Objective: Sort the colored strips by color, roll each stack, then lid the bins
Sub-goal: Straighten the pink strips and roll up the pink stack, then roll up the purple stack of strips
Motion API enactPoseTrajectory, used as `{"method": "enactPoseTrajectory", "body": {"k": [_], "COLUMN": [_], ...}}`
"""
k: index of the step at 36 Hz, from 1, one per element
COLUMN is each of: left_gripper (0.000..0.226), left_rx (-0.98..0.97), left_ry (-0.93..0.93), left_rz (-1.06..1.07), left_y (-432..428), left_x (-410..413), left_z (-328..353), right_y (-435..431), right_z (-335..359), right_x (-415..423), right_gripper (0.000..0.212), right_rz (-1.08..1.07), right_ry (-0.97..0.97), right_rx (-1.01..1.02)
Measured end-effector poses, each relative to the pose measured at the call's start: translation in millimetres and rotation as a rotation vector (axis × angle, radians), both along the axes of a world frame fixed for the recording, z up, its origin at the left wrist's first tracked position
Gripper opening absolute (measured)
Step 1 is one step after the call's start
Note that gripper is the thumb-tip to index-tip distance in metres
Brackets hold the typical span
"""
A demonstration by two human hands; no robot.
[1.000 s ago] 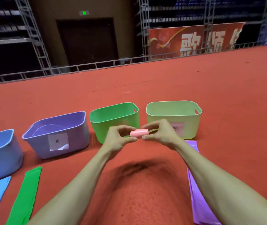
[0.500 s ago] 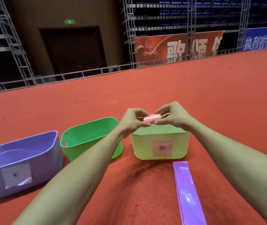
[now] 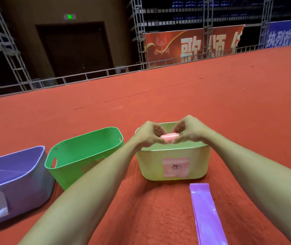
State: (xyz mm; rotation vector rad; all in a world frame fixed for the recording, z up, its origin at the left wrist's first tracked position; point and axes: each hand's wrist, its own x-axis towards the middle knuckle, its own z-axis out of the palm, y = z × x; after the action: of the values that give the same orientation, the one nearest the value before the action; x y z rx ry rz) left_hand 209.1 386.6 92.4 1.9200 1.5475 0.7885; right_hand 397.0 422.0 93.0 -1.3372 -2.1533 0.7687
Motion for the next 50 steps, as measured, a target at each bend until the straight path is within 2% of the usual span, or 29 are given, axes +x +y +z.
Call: {"method": "enactPoseTrajectory", "body": {"k": [2,6,19,25,31,34,42,47,50], "left_gripper": [0.041,0.041,0.027,0.024,0.035,0.039,0.052,0.049,0.05], "left_rx": [0.026,0.06,0.174,0.124,0.043,0.001,-0.016,-0.015,-0.027], "left_ry": [0.04,0.059,-0.056,-0.122,0.053,0.062,0.166,0.178,0.173], "left_rz": [0.011,0.033,0.074,0.058,0.005,-0.012,-0.078,-0.076,-0.071], "left_y": [-1.5,-8.7,-100.8,-159.2,-215.3,-235.6,-245.5,-237.5,-236.7], "left_x": [1.6,3.4,29.5,41.6,56.5,63.9,69.7,69.0,68.5], "left_z": [1.6,7.5,17.3,-10.4,-71.2,-91.1,-116.7,-124.6,-126.2], "right_y": [-1.5,-8.9,-87.9,-135.8,-162.8,-165.0,-151.8,-139.0,-129.8], "right_z": [-0.8,2.1,16.0,-6.9,-62.1,-80.5,-88.7,-96.0,-107.0], "right_x": [0.6,4.3,25.9,37.9,50.1,50.3,43.4,38.4,35.1], "right_gripper": [0.032,0.034,0.017,0.014,0.009,0.033,0.058,0.044,0.045], "right_rz": [0.008,-0.006,-0.121,-0.148,-0.28,-0.349,-0.396,-0.383,-0.388], "right_ry": [-0.01,-0.021,0.401,0.463,0.309,0.178,0.0,-0.165,-0.267], "right_rx": [-0.018,-0.009,0.014,-0.046,-0.097,-0.082,-0.078,-0.112,-0.123]}}
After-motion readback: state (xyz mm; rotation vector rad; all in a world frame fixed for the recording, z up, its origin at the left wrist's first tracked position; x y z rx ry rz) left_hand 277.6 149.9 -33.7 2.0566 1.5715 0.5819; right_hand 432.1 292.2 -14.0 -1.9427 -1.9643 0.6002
